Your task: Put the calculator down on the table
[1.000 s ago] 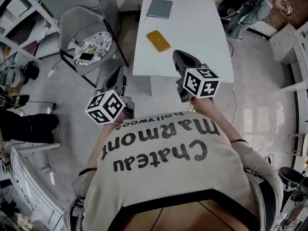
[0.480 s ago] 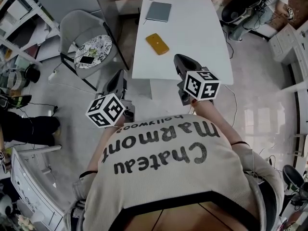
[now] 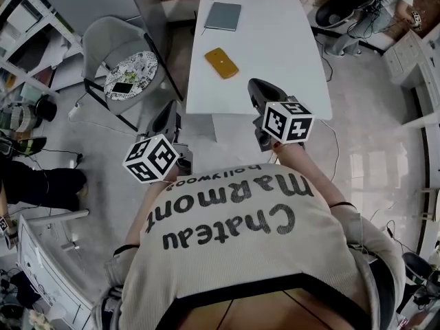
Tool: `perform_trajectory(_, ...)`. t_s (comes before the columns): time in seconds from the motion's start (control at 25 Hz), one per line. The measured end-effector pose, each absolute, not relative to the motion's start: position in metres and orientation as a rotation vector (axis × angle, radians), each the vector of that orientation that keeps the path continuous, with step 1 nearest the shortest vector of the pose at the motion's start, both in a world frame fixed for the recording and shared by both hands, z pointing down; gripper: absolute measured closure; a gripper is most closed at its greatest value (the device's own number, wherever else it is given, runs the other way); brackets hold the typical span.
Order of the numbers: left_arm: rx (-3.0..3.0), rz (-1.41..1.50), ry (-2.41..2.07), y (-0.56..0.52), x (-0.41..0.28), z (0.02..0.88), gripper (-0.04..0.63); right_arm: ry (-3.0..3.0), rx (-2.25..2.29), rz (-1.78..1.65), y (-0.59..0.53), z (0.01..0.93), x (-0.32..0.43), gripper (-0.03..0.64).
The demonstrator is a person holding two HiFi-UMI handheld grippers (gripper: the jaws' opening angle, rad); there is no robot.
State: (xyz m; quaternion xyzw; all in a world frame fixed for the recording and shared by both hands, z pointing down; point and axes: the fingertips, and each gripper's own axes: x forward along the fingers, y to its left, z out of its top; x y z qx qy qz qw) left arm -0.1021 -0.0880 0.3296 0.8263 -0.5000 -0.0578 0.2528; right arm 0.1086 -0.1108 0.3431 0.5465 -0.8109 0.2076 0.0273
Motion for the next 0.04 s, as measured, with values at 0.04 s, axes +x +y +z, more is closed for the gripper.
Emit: perform_trajectory(0.04,2.245,-0.157,-1.360,-0.0883,-0.1015,0.3313,0.594,-2.504,1.685,0.645,-0.1110,0.3453,0.1090,0.615)
